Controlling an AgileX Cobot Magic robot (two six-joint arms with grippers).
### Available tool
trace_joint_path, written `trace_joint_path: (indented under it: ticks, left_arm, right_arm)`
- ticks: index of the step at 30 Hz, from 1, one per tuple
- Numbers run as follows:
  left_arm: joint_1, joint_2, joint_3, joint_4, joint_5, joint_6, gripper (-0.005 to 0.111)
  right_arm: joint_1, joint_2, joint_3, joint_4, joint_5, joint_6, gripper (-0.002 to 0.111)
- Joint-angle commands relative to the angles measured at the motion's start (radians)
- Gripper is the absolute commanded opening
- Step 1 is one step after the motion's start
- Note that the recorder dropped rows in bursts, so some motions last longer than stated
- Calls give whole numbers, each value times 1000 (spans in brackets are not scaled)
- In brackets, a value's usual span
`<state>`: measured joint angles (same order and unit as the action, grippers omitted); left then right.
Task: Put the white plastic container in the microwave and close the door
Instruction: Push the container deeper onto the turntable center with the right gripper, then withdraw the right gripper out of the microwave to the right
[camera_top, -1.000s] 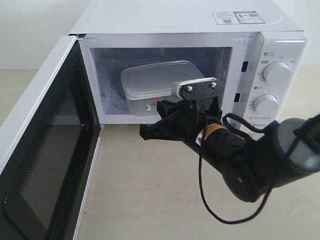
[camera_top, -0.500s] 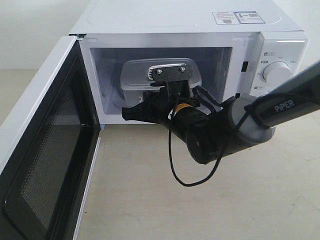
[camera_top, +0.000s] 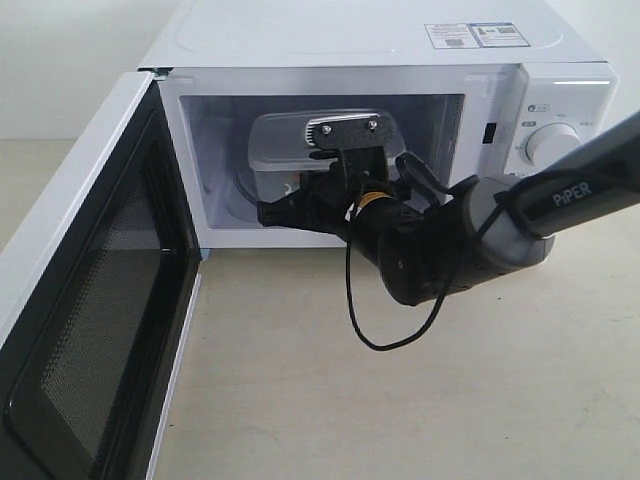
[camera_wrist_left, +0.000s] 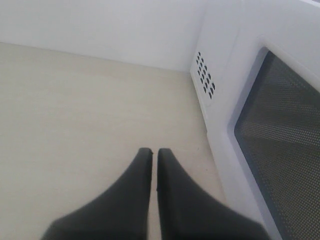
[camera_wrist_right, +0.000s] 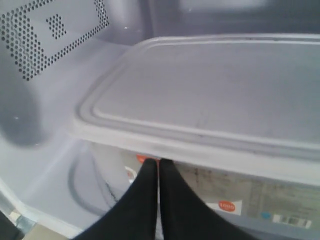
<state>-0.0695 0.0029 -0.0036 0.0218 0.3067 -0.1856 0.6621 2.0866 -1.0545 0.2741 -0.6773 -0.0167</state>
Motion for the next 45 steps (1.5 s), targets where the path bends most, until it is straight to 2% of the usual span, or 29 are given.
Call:
trace_joint_path:
  ticks: [1, 14, 22, 26, 31, 35, 39, 45]
  left_arm:
    - [5, -3, 4, 1, 1, 4, 4]
    - [5, -3, 4, 1, 1, 4, 4]
    - [5, -3, 4, 1, 1, 4, 4]
    - [5, -3, 4, 1, 1, 4, 4]
    - [5, -3, 4, 1, 1, 4, 4]
    - [5, -3, 4, 1, 1, 4, 4]
    - [5, -3, 4, 1, 1, 4, 4]
    - [5, -3, 4, 1, 1, 4, 4]
  right_arm:
    - [-15, -1, -5, 9, -2, -11, 0]
    - [9, -105, 20, 28, 122, -14, 0]
    - [28, -262, 305, 92, 90, -7, 0]
    - [72, -396, 440, 95, 162, 9, 0]
    - [148, -606, 546, 164, 380, 38, 0]
    - [136, -749, 554, 261, 689, 34, 0]
    - [134, -826, 554, 259, 949, 22, 0]
    - [136, -911, 554, 212, 1220, 4, 0]
